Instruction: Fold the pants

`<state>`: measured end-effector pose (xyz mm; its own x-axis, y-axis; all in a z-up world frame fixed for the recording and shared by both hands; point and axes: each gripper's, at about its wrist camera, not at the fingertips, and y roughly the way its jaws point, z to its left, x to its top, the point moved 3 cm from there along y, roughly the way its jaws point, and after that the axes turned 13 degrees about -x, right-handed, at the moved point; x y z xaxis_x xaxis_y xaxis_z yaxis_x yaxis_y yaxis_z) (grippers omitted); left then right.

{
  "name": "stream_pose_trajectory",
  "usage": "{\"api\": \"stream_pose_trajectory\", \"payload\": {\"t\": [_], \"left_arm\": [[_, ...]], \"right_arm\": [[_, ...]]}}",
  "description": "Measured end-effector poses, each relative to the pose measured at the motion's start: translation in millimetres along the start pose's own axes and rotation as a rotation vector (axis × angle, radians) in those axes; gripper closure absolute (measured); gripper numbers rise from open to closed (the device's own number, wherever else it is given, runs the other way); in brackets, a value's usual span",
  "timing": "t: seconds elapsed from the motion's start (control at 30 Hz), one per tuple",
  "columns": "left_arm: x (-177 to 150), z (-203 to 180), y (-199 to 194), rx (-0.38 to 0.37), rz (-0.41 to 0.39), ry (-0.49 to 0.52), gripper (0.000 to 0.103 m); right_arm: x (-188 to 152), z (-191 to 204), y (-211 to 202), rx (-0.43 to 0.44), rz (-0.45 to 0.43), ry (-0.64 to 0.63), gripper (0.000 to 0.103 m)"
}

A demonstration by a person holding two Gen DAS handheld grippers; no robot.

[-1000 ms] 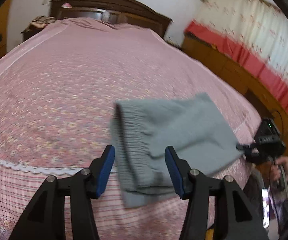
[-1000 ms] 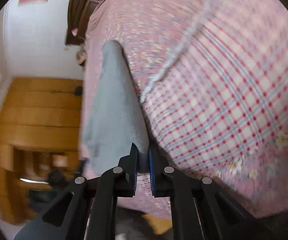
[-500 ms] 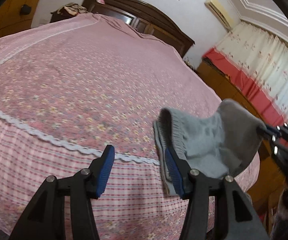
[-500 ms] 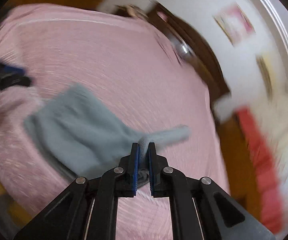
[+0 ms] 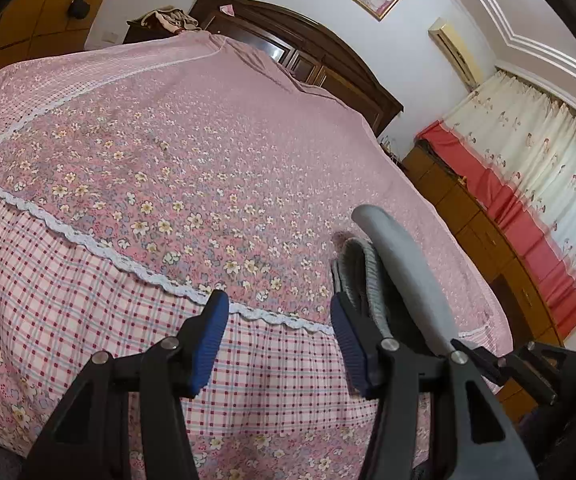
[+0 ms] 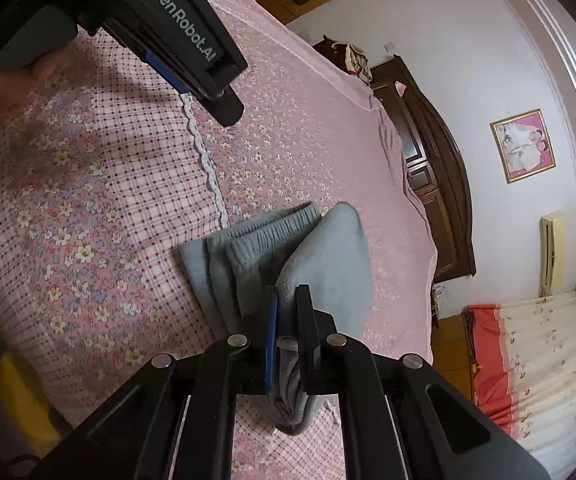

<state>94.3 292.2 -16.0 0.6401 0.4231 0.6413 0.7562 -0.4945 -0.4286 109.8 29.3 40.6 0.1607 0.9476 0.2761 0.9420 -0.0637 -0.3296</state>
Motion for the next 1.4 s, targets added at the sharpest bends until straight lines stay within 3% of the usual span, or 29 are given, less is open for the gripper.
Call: {"api": "stream_pose_trajectory", "payload": {"t": [0.27,0.37,0.63,0.67,0.8,0.83,0.93,0.97,1.0,1.03,1.07,1.13,1.23,1.33,1.4], "left_arm": [[-5.1,2.4,2.6,0.006,0.002,-0.011,0.047],[-6.7,3.8,3.2,0.004,0.001,-0.012,0.047],[-1.7,8.0,12.9,0.008,0.012,-0.015,0.047],[0.7,7.8,14.7,-0.005,0.001,-0.03,0.047],[23.5,-16.5,25.3,-0.067,0.022,0.01,0.048],[29.9,-27.3,23.8,-0.065,0.008,0.037,0.048],[43.3,-82.8,29.6,-0.15,0.019,0.164,0.048],[43.2,-96.6,35.1,-0.165,0.034,0.197,0.048],[40.9,-115.8,46.1,-0.159,0.054,0.251,0.048],[38.3,-127.1,55.7,-0.135,0.069,0.289,0.051],[32.3,-139.3,73.7,-0.096,0.104,0.335,0.056],[24.0,-145.0,100.4,-0.057,0.183,0.335,0.082],[13.4,-137.2,119.1,-0.028,0.233,0.317,0.085],[-0.2,-114.0,134.0,0.079,0.291,0.329,0.09],[-8.0,-100.9,141.4,0.107,0.327,0.315,0.094]], "right_arm": [[16.9,-19.8,-6.7,-0.053,-0.068,0.155,0.094],[20.7,-3.9,1.8,-0.018,-0.053,0.101,0.094],[27.5,40.1,-18.0,0.115,-0.146,-0.027,0.091],[28.4,33.4,-29.8,0.146,-0.161,0.008,0.089],[6.9,-39.5,-57.0,0.486,-0.156,0.312,0.086],[-11.8,-75.1,-49.3,0.603,-0.142,0.457,0.086],[-68.1,-151.9,0.5,0.812,-0.143,0.81,0.086],[-85.3,-167.5,23.1,0.866,-0.124,0.918,0.097],[-98.1,-174.1,42.0,0.916,-0.103,1.001,0.101],[-115.4,-179.5,72.1,1.023,-0.077,1.127,0.101],[-124.0,-178.1,87.7,1.069,-0.062,1.187,0.101],[-139.1,-165.0,121.7,1.137,0.0,1.288,0.101],[-146.4,-129.7,150.1,1.173,0.105,1.298,0.101],[-149.9,-90.4,164.2,1.193,0.197,1.268,0.101],[-154.9,-75.9,171.4,1.222,0.23,1.298,0.102]]}}
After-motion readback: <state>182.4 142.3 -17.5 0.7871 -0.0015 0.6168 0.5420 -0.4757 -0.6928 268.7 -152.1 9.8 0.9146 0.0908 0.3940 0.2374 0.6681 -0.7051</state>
